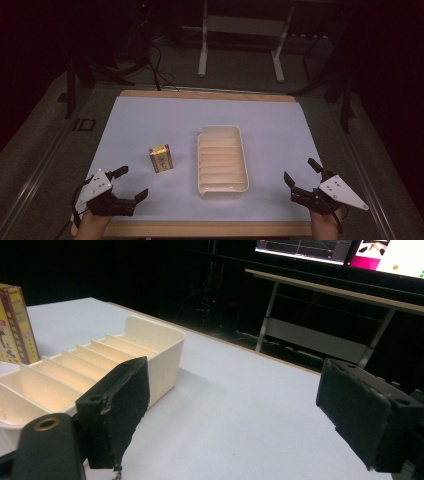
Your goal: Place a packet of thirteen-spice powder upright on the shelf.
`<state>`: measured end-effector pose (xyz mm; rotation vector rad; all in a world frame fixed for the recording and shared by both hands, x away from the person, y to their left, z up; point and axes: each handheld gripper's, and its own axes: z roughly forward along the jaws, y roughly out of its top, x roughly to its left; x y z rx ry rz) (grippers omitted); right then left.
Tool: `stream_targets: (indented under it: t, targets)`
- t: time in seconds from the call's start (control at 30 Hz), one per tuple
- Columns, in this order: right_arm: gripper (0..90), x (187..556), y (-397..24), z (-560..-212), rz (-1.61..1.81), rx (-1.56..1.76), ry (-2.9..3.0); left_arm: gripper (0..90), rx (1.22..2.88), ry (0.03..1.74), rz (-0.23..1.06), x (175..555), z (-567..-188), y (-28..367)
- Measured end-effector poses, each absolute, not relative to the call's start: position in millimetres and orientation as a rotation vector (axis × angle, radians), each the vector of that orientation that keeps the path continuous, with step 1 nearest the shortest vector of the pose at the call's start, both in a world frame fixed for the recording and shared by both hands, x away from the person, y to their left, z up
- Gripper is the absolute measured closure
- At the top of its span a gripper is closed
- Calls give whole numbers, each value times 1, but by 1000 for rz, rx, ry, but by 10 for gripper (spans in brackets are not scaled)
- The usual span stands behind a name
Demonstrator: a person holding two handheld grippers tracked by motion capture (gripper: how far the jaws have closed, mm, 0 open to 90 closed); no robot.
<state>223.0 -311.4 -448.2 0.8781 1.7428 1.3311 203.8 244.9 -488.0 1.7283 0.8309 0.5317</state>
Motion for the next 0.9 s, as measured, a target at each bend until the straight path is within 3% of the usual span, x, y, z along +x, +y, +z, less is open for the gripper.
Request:
stream_targets:
  t: [0.6,0.9]
  targets:
    - [140,230,-304,-457,1323,835,1833,5,1781,812,477,210,-484,237]
    - [140,228,-302,-458,1320,829,1852,5,2028,818,304,215,-477,235]
